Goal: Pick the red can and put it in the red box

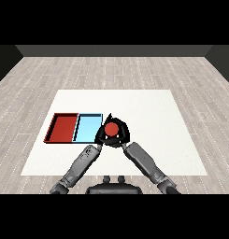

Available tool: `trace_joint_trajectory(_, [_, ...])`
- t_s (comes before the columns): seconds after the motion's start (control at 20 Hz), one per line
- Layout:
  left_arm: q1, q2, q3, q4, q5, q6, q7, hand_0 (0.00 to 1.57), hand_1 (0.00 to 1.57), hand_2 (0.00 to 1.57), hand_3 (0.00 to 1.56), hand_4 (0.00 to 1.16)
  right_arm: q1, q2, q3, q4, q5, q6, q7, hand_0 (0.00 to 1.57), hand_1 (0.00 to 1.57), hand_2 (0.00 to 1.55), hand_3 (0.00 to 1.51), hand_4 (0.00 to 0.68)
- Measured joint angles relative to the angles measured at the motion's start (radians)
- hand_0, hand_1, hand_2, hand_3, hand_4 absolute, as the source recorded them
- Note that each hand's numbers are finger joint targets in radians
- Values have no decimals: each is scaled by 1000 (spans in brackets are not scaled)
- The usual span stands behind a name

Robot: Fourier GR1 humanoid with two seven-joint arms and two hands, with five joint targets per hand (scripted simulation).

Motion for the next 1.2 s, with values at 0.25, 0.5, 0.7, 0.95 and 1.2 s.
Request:
trace_joint_trajectory(0.25, [-16,9,-25,-5,-30,99,35,1295,1295,1321,1249,856,-25,-6,-3,20,-16,-1,-19,1513,1513,1460,1404,528])
trace_joint_trajectory(0.5, [-35,17,-65,17,15,162,33,1571,1571,1543,1460,1024,-1,-12,-3,14,-22,4,-34,1461,1461,1438,1391,555])
trace_joint_trajectory(0.7, [-50,24,-63,29,4,174,47,1571,1571,1452,1300,881,7,-14,-7,2,-17,21,-38,1478,1478,1437,1390,558])
trace_joint_trajectory(0.95, [-52,28,-67,12,-10,214,57,1571,1571,1500,1382,873,-1,-17,3,-13,-21,7,-26,1522,1522,1458,1398,538])
trace_joint_trajectory(1.2, [-48,24,-72,6,-2,237,41,1571,1571,1528,1424,907,-10,-16,3,-16,-8,-8,-19,1506,1506,1458,1397,547])
